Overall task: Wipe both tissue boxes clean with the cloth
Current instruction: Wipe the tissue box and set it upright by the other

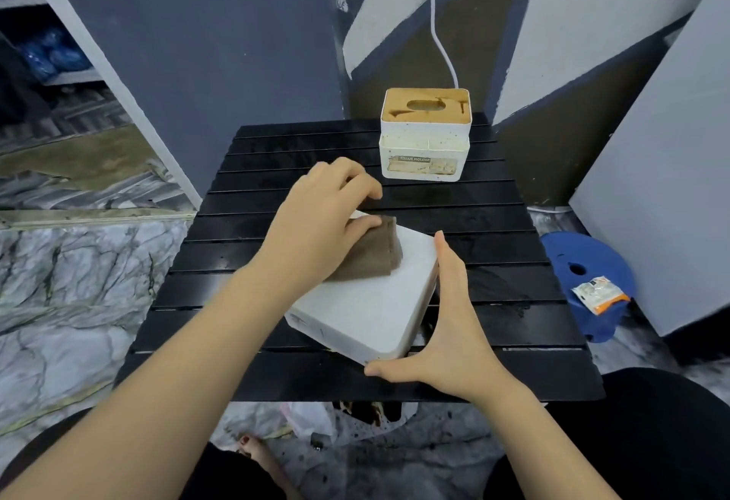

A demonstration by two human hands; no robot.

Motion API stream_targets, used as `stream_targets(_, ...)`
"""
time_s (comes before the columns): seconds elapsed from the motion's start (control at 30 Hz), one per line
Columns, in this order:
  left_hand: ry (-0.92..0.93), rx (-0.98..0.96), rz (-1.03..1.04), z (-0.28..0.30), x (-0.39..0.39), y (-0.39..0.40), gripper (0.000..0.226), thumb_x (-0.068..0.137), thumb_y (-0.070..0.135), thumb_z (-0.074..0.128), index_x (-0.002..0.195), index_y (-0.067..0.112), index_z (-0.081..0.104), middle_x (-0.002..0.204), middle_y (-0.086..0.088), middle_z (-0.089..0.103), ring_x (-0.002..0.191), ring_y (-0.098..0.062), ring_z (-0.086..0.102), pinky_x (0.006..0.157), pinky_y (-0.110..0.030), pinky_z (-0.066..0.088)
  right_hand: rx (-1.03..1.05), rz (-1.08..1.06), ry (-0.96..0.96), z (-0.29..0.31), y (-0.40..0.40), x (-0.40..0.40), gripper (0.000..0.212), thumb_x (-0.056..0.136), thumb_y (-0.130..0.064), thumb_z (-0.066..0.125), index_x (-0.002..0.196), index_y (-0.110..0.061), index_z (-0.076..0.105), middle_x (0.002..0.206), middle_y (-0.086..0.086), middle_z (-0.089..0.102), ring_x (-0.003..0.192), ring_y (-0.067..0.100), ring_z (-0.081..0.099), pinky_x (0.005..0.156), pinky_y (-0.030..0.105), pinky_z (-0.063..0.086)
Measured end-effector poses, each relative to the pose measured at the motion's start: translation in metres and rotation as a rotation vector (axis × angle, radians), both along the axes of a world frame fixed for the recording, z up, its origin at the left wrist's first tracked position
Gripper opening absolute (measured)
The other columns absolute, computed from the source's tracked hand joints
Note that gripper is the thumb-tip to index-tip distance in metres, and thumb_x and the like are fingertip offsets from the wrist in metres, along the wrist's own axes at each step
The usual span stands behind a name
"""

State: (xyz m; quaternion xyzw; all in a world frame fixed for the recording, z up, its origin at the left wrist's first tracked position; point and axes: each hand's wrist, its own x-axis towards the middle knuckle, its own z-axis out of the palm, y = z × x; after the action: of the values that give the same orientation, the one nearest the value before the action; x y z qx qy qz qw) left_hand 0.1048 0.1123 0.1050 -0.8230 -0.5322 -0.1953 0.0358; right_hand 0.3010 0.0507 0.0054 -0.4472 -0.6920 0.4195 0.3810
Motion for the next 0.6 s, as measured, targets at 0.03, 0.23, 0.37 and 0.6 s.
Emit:
stream_targets(0.03, -0.024, 0.054, -0.043, 0.0, 0.004, -0.008, 0.027, 0.098, 0.034, 0.062, 0.119, 0.017, 0.067, 0.12, -0.001, 0.064, 0.104, -0.024, 0.057, 0.091, -0.045, 0.049, -0.001, 0.0, 0.001, 0.0, 0.0, 0.0, 0.163, 0.044, -0.055, 0.101, 0.16, -0.04, -0.012, 0.161, -0.027, 0.004, 0.151, -0.005, 0.015, 0.114, 0.018, 0.026)
stream_targets(0.23, 0.216, -0.237, 0.144, -0.04, 0.012, -0.032, 0.089, 0.093, 0.071, 0.003, 0.163, 0.016, 0.009, 0.171, -0.006, 0.008, 0.157, -0.024, 0.005, 0.128, -0.039, 0.004, 0.014, -0.012, -0.007, -0.004, 0.002, -0.001, 0.163, 0.045, -0.052, 0.102, 0.161, -0.037, -0.01, 0.162, -0.025, 0.004, 0.154, 0.0, 0.014, 0.119, 0.024, 0.025)
stream_targets(0.37, 0.083, -0.228, 0.084, -0.043, 0.04, -0.027, 0.082, 0.096, 0.066, 0.006, 0.162, 0.018, 0.017, 0.17, -0.005, 0.013, 0.157, -0.025, 0.006, 0.127, -0.042, 0.005, 0.026, -0.008, -0.015, -0.003, 0.003, -0.001, 0.165, 0.046, -0.046, 0.103, 0.162, -0.032, -0.014, 0.164, -0.024, 0.003, 0.155, -0.003, 0.009, 0.12, 0.026, 0.024)
stream_targets(0.6, -0.034, -0.183, -0.15, -0.049, 0.022, -0.095, 0.052, 0.107, 0.044, 0.035, 0.155, 0.025, 0.04, 0.164, 0.01, 0.031, 0.155, -0.011, 0.019, 0.126, -0.035, 0.018, 0.018, -0.004, 0.04, -0.009, 0.003, 0.002, 0.159, 0.05, -0.038, 0.102, 0.162, -0.037, -0.012, 0.164, -0.016, 0.009, 0.155, 0.008, 0.019, 0.121, 0.033, 0.03)
